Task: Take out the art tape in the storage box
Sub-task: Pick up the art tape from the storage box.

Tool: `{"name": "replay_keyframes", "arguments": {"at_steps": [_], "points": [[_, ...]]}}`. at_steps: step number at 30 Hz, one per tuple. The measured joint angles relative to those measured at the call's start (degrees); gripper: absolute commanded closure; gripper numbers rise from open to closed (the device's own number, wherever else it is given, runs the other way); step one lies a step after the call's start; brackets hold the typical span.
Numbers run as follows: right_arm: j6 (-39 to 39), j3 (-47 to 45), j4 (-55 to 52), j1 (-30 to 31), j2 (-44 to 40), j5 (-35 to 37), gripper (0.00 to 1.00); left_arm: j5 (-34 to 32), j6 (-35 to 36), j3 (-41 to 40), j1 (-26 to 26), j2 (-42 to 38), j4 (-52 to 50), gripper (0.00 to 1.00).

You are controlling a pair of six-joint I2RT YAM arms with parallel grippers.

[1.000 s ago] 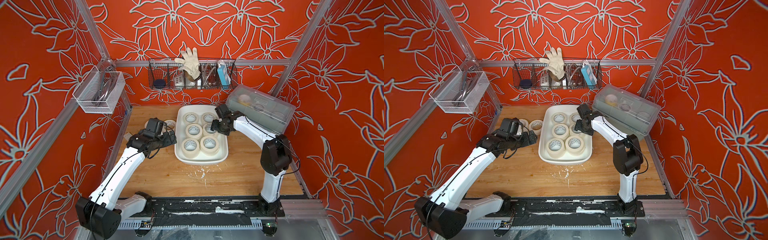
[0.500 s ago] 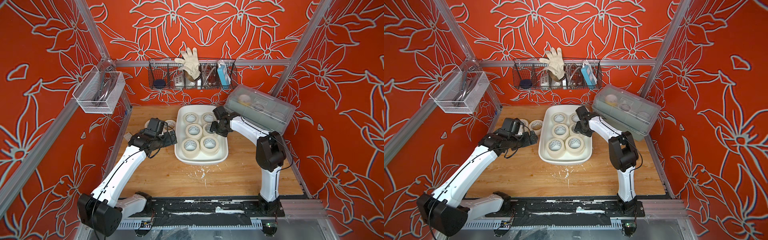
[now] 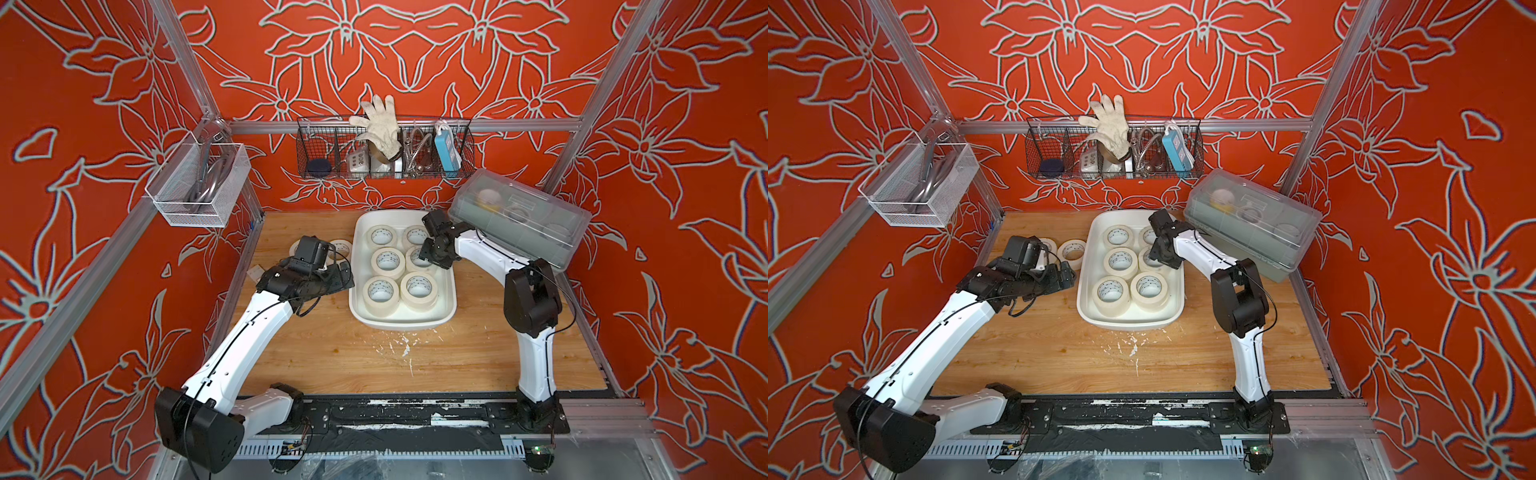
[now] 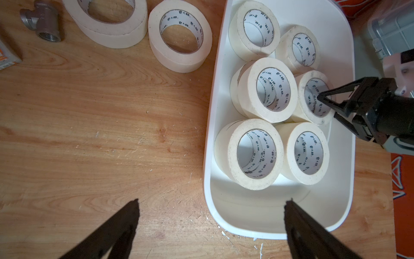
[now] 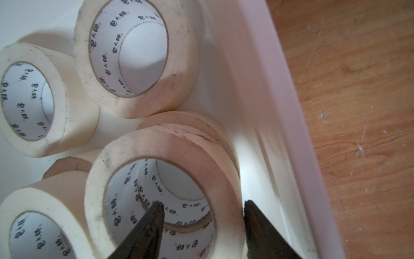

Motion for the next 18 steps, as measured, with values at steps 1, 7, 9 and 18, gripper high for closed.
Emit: {"name": "replay_keyframes", "arguments": {"at_steps": [1, 7, 9, 18], "points": [[0.2, 0.0, 0.0, 0.0, 0.1, 0.2, 0.41, 0.0, 0.0, 0.0, 0.0, 0.0, 0.0, 0.01], [1.0, 0.0, 0.4, 0.0, 0.3, 1.2, 0.53, 0.0, 0.0, -0.1, 0.0, 0.0, 0.0, 0.01], [1.0, 0.0, 0.5, -0.1, 0.3, 1.3, 0.58, 0.0, 0.0, -0.1, 0.0, 0.0, 0.0, 0.01], [-0.5, -0.1, 0.8, -0.9, 0.3, 0.5, 0.81, 0.0, 0.0, -0.3, 0.0, -0.3, 0.0, 0.01]]}}
